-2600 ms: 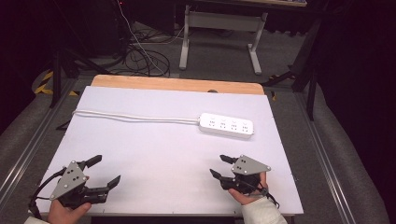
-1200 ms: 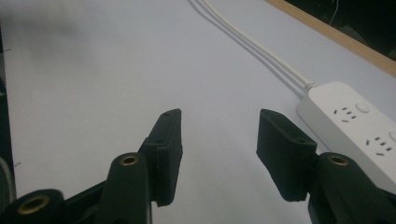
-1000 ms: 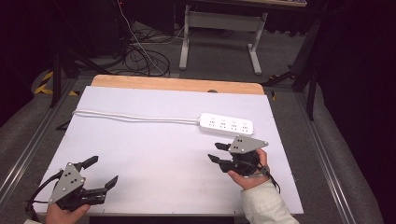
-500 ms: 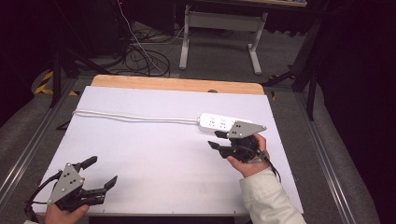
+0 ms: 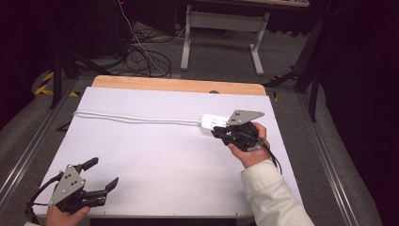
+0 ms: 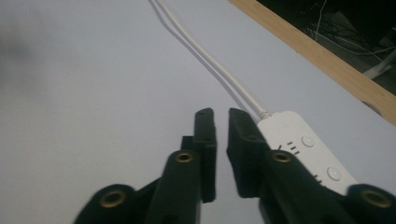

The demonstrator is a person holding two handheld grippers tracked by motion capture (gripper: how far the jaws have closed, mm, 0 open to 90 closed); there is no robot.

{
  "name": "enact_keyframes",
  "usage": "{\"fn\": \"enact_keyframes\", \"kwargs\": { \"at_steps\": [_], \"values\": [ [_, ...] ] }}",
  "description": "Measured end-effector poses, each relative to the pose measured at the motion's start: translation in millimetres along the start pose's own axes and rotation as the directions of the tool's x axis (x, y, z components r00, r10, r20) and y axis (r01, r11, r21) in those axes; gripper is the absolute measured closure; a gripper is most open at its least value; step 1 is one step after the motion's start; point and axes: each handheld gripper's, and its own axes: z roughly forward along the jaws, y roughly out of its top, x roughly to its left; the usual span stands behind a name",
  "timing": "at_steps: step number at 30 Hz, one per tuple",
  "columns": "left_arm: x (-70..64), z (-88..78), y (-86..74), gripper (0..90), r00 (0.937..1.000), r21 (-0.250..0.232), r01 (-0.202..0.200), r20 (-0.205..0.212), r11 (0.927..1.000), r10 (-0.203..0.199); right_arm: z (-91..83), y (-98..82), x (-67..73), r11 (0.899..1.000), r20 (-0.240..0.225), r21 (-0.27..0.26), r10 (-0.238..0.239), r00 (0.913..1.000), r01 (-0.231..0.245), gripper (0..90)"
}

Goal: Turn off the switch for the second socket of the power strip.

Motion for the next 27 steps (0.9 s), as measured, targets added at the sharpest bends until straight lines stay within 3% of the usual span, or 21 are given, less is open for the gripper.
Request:
{"fn": "enact_keyframes", "kwargs": {
  "at_steps": [2,12,14,18,19,27],
  "values": [
    [-0.1,0.1,0.0,14.0,1.0000,0.000,0.000,0.001,1.0000,0.000,1.2,2.0,-4.7,1.000,0.009,0.003,0.007,0.9999,-0.007,90.0],
    [0.0,0.8,-0.1,14.0,1.0000,0.004,-0.002,0.001,1.0000,0.002,13.1,7.2,-29.4,0.997,0.082,-0.009,0.083,0.9932,-0.082,90.0],
    [0.0,1.1,-0.2,14.0,1.0000,0.007,-0.003,0.001,1.0000,0.003,19.3,7.3,-37.5,0.995,0.119,-0.001,0.103,0.9875,-0.104,90.0],
    [-0.1,1.3,-0.3,14.0,1.0000,0.009,-0.001,0.002,1.0000,0.001,25.8,5.9,-46.3,0.991,0.138,0.002,0.130,0.9818,-0.132,90.0],
    [0.0,1.2,-0.3,14.0,1.0000,0.009,-0.001,0.002,1.0000,0.001,30.0,4.3,-52.5,0.987,0.146,0.005,0.156,0.9769,-0.159,90.0],
    [-0.4,1.5,-0.4,14.0,1.0000,0.009,0.000,0.002,1.0000,0.000,47.1,-8.8,-71.8,0.978,0.226,0.038,0.192,0.9550,-0.206,90.0]
  ]
}}
